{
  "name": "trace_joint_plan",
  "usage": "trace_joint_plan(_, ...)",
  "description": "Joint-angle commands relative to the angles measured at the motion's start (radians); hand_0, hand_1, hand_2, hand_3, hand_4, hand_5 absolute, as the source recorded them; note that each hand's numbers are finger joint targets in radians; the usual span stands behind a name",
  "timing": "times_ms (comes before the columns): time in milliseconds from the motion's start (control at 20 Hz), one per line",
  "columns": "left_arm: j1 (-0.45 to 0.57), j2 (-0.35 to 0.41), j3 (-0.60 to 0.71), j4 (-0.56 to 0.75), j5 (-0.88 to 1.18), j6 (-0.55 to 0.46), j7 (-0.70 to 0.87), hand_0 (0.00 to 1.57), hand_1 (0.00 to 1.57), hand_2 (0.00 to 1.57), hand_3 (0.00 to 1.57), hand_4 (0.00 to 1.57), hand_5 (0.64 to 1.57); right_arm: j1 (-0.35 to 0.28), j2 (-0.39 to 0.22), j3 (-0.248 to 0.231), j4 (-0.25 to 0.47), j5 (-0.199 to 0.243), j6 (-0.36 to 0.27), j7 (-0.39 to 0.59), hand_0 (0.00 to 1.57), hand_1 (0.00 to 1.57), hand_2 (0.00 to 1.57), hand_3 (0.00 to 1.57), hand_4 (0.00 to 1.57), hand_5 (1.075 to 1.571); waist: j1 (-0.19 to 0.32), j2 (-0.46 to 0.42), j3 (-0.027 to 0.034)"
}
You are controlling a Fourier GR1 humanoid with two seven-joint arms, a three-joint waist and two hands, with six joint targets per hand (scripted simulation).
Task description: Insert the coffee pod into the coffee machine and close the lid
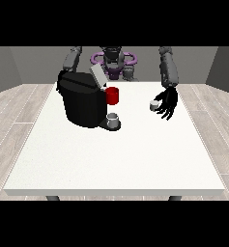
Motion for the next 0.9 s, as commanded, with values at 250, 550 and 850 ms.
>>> trace_joint_plan(250, -0.001, -0.143, -0.068, -0.002, -0.051, -0.011, 0.061, 1.21, 1.21, 1.3, 1.2, 0.14, 1.571, 0.001, -0.029, -0.049, 0.115, -0.03, 0.029, -0.036, 0.0, 0.0, 0.0, 0.0, 0.41, 1.571, 0.016, -0.068, -0.0136)
trace_joint_plan(550, -0.025, -0.091, -0.017, 0.056, -0.042, 0.001, -0.094, 1.53, 1.53, 1.51, 1.41, 0.71, 1.571, 0.043, 0.035, -0.002, 0.057, -0.009, -0.027, -0.021, 0.0, 0.0, 0.0, 0.0, 0.39, 1.571, 0.014, -0.075, -0.0145)
trace_joint_plan(850, -0.05, -0.092, 0.021, 0.067, -0.014, -0.027, -0.143, 1.37, 1.37, 1.38, 1.33, 0.66, 1.571, 0.051, -0.009, -0.041, 0.12, -0.043, 0.025, -0.061, 0.0, 0.0, 0.0, 0.0, 0.28, 1.571, 0.031, -0.096, -0.0143)
